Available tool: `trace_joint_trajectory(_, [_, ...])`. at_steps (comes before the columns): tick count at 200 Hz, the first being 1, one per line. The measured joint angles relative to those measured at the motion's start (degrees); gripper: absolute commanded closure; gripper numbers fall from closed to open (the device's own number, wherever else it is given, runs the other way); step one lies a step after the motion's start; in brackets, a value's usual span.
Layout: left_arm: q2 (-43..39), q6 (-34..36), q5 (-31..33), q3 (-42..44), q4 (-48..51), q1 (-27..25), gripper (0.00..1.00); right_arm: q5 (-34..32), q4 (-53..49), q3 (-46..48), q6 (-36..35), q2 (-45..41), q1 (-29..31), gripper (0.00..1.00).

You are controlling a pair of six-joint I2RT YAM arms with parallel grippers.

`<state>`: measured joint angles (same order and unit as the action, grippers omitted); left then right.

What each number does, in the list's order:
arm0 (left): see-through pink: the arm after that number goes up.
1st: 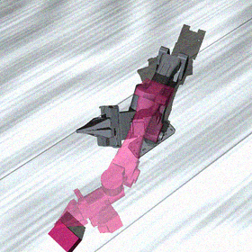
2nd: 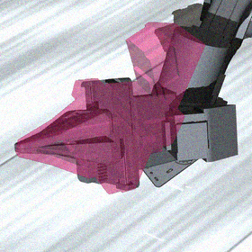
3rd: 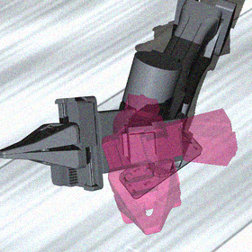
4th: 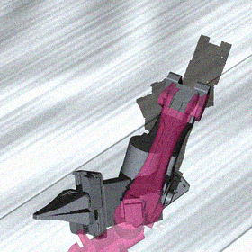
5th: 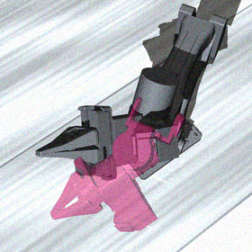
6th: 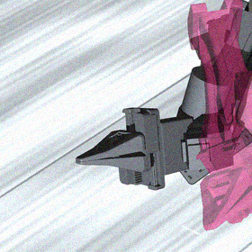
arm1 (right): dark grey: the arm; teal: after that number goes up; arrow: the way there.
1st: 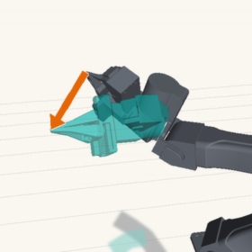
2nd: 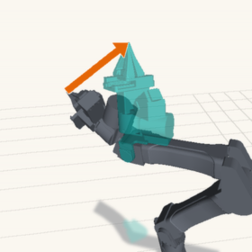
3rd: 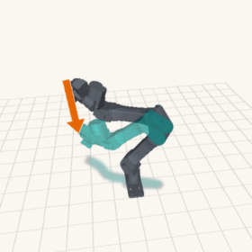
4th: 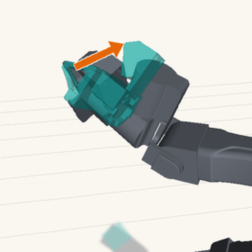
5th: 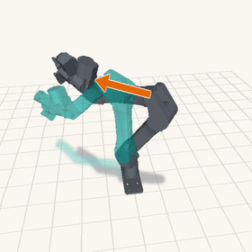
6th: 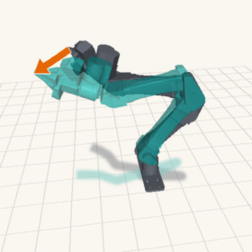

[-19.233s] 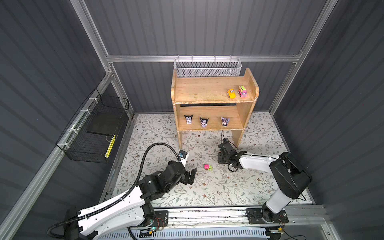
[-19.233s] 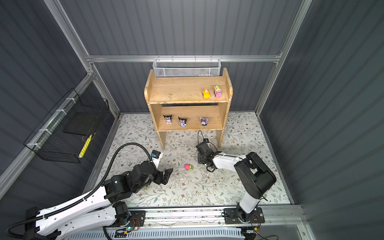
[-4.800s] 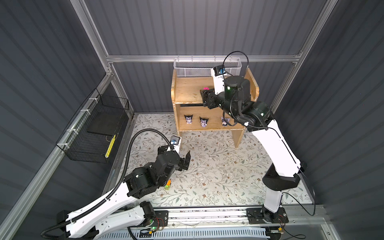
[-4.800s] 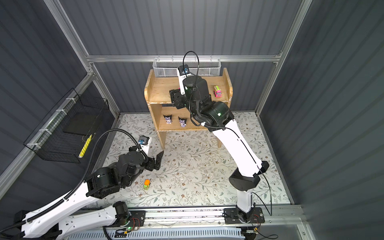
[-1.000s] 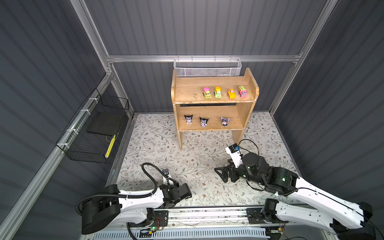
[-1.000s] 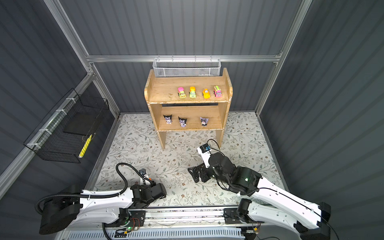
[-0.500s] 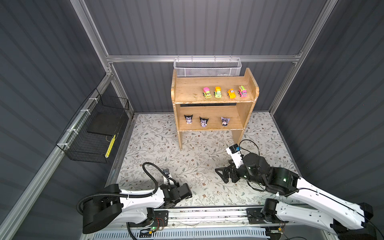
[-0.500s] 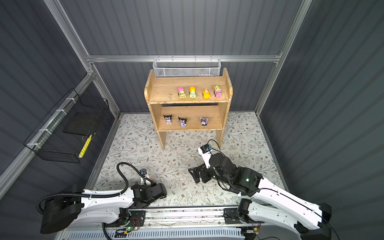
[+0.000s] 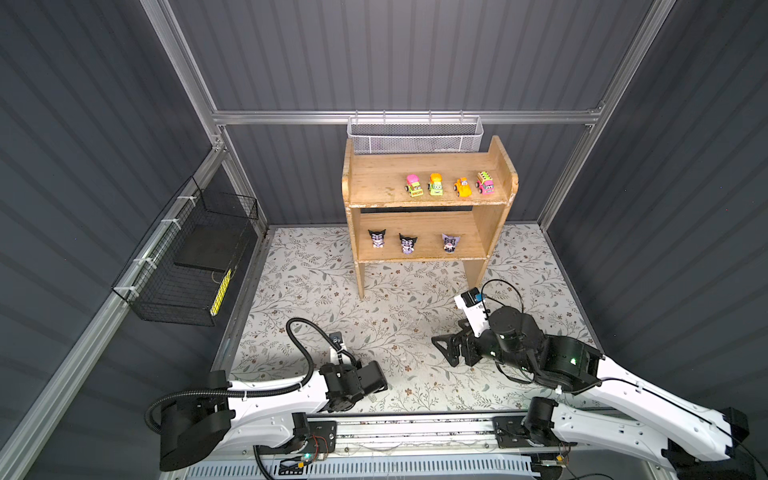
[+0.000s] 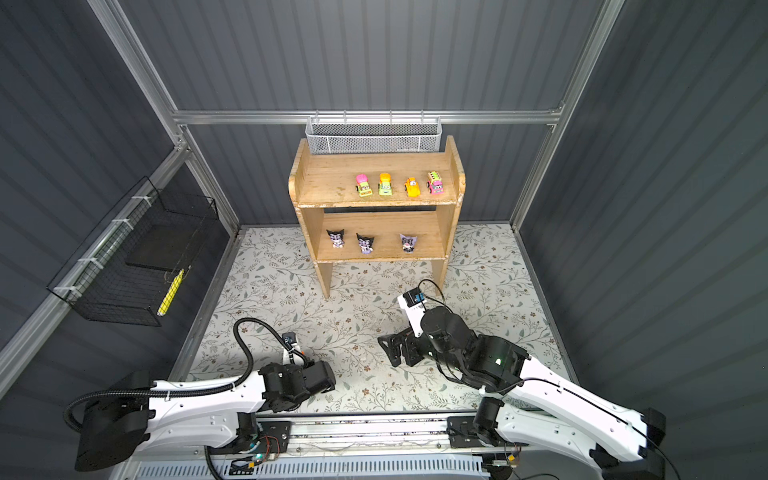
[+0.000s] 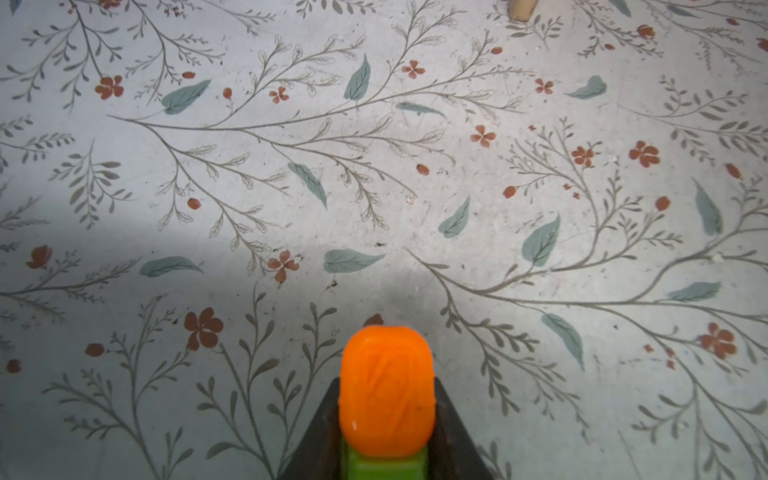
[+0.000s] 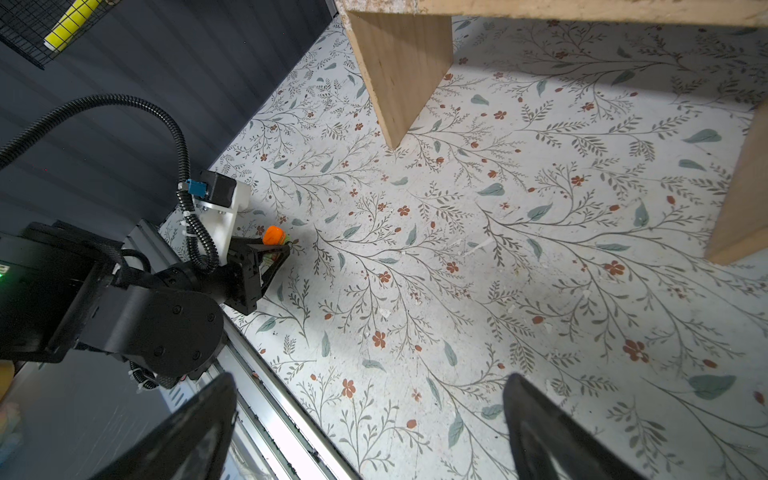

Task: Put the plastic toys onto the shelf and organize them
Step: 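Lift the orange-and-green car with the left gripper up to the top shelf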

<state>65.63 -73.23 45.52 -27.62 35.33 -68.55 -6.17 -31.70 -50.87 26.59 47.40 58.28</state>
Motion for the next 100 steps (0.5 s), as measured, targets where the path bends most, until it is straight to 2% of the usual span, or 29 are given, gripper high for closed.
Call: trace_joint_trajectory(100, [2.9, 12.4, 1.9, -27.1, 16.3, 0.0, 0.71, 0.0, 0.4, 1.1, 0.0, -1.5, 0.0, 0.01])
